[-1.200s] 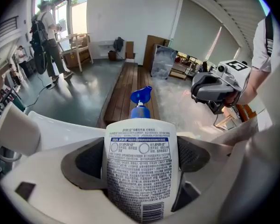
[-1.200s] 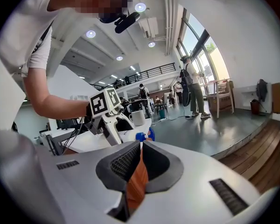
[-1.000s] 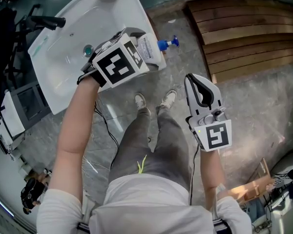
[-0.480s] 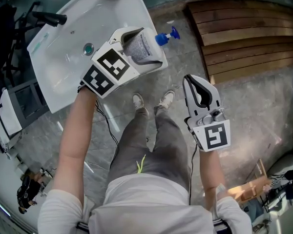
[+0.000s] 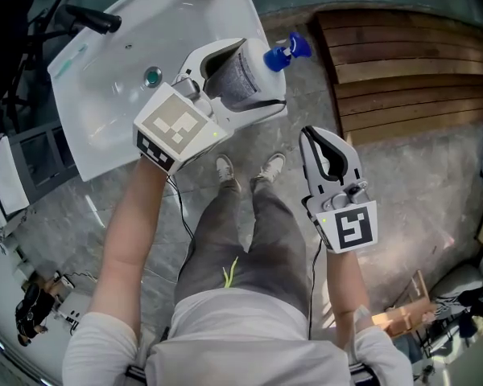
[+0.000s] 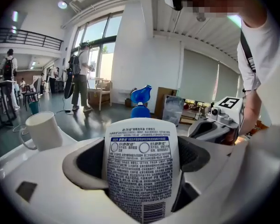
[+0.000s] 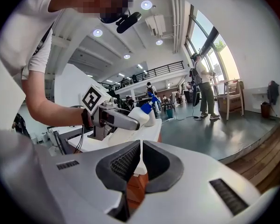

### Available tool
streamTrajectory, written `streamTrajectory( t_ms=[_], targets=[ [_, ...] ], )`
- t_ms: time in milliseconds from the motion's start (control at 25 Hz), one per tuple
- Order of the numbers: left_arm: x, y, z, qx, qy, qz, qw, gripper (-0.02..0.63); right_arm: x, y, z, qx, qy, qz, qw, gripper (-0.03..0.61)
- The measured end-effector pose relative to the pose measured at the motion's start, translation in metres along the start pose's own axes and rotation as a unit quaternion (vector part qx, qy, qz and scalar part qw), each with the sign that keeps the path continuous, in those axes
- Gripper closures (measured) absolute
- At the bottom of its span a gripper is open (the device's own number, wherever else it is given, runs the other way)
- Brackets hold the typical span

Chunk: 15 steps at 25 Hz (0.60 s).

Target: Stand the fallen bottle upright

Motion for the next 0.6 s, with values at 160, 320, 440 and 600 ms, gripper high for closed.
streamTrajectory(
  t_ms=[160,320,440,600],
  targets=[
    [-0.006,0.004,0.000,-0.019,0.005,-0.050,0.9985,0.150,0.004,0.000,0.002,0.001,-0.002,0.006,1.000,0.537],
    [-0.002,0.004,-0.002,-0.030,0.005,-0.080,0.9964,0.150,0.007,0.000,0.001,0.004,0.000,0.010,1.000,0.537],
    [0.004,0.002,-0.003,-0.025,-0.005,-0.108,0.9939,0.150,0.007,-0.001,0.000,0.007,0.002,0.012,1.000,0.537],
    [0.003,0.002,-0.003,-0.025,0.005,-0.148,0.9886,0.150,0.007,-0.004,-0.001,0.008,0.005,0.015,1.000,0.537]
  ],
)
Point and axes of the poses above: the fingertips, and each gripper's own axes: y backward along the fingers, z to its left, x out of its underside, the point moved 7 cm from there along y, backward along the fingers, and after that the axes turned 14 degrees about x, right-handed, at the moved point
